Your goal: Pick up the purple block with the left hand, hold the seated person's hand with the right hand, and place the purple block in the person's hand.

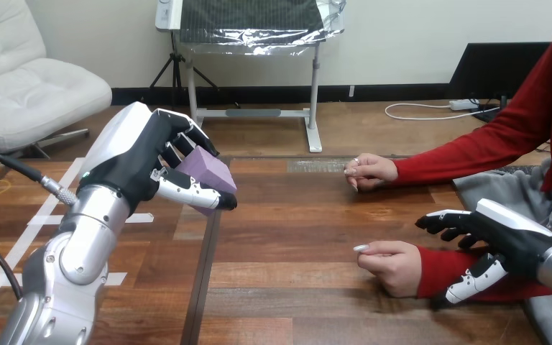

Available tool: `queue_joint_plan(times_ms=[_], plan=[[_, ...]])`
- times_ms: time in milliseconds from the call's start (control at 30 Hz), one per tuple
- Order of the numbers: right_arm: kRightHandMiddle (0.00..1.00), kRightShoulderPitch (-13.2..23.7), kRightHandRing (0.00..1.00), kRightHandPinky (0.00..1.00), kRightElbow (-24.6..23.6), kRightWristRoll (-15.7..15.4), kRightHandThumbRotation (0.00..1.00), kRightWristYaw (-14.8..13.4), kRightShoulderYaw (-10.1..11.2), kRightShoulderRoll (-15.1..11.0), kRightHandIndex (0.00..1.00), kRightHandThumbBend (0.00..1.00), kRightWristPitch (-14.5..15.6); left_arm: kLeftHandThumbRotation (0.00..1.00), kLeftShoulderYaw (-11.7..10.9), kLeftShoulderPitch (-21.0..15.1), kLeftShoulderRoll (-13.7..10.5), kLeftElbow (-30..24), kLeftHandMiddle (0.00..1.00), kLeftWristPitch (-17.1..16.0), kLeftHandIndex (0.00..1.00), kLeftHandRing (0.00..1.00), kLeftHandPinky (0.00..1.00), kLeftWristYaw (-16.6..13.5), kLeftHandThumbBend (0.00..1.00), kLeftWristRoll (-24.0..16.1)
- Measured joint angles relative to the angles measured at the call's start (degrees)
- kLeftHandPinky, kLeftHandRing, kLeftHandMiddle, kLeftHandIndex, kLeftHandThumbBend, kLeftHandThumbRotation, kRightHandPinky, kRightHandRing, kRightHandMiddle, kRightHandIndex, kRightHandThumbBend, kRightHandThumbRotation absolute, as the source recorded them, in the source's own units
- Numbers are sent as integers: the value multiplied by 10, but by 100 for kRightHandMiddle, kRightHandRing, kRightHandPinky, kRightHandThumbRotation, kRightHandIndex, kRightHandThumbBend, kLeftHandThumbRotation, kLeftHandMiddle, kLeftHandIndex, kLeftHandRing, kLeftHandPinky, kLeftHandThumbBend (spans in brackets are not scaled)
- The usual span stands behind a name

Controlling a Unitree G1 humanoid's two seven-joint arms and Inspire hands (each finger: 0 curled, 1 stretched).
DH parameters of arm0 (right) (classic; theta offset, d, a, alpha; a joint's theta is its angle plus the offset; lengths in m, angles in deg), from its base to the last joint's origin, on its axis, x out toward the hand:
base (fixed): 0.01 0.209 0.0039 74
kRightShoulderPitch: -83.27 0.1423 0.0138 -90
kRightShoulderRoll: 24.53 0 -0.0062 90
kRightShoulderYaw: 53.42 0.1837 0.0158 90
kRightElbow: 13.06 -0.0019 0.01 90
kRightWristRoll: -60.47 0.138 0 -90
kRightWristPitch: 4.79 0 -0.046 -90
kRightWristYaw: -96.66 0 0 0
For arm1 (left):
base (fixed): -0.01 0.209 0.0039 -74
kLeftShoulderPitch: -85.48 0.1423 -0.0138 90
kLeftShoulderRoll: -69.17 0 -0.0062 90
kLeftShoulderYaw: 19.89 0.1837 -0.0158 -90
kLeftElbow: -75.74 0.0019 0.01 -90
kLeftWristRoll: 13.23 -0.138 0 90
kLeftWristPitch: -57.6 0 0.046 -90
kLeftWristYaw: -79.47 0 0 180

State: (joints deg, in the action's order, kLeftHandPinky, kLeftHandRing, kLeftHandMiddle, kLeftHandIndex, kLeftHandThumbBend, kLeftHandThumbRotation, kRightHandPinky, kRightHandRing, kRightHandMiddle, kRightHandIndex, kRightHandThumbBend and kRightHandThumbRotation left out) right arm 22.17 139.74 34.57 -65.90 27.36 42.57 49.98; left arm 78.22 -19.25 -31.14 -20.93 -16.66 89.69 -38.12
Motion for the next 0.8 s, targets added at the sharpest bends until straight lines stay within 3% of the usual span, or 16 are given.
queue_joint_plan(times_ms=[467, 800], plan=[[87, 14, 88, 89, 6, -60, 4, -62, -36, -1, 87, 100, 25, 0, -3, 0, 0, 0, 39, 1, 43, 32, 26, 2, 78, 7], [84, 35, 84, 84, 9, -104, 1, -114, -65, -3, 84, 100, 47, 0, -5, 0, 0, -1, 39, 2, 43, 32, 26, 9, 77, 8]])
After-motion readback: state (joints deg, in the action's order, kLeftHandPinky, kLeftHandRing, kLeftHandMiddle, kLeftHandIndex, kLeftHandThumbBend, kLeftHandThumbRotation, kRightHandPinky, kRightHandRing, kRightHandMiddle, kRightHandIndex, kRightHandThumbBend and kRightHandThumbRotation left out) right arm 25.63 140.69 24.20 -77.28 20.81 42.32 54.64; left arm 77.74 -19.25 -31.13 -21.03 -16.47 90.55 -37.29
